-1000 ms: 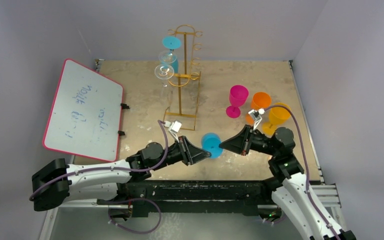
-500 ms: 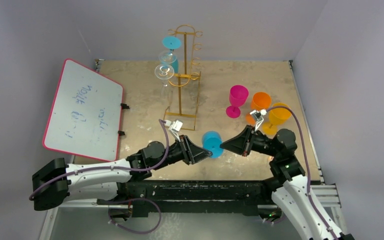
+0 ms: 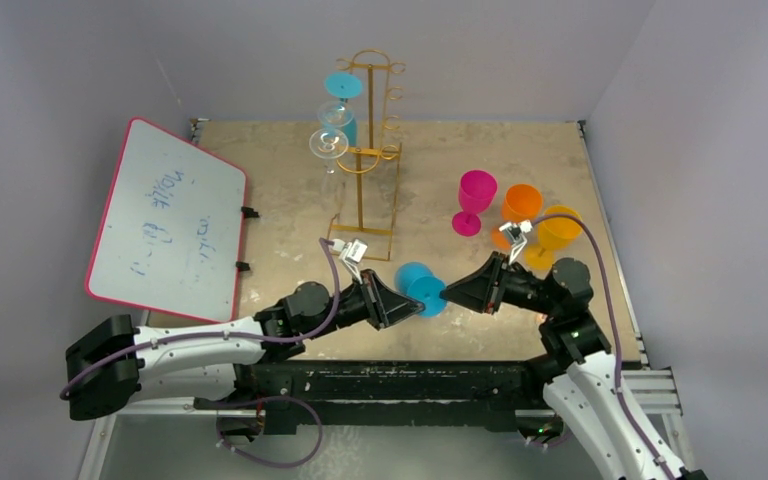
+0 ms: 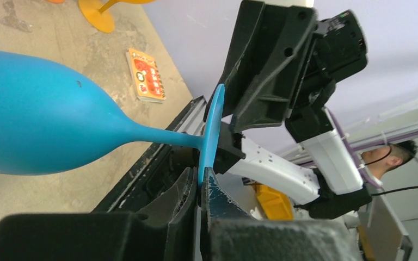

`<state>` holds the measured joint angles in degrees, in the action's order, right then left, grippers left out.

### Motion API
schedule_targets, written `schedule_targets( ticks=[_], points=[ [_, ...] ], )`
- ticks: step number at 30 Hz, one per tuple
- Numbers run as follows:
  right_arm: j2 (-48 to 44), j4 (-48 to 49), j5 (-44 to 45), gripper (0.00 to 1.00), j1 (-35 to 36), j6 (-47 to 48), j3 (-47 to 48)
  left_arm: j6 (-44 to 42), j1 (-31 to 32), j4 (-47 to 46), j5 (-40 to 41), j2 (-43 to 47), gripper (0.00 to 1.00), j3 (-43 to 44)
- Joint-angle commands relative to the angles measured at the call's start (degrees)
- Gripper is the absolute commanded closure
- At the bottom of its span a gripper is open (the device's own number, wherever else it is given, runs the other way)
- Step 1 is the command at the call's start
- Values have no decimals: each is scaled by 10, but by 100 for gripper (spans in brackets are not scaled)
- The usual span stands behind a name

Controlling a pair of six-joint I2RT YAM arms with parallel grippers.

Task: Take the wine glass off the wine glass rack

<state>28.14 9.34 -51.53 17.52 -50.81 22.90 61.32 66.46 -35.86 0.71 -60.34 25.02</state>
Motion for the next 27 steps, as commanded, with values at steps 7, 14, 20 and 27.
schedule_targets(
  ticks=[7,14,20,27],
  points=[
    [-53,39,47,46,2,-40,-24,-66,-1,19,-3,91,100,-35],
    [-85,-15,163,23,2,-88,-21,-149,0,92,-8,133,100,-30],
    [-113,-96,280,12,1,-39,21,-263,0,152,-110,119,100,23],
    [-45,-138,274,1,2,97,38,-425,1,221,-64,180,100,-13]
  ],
)
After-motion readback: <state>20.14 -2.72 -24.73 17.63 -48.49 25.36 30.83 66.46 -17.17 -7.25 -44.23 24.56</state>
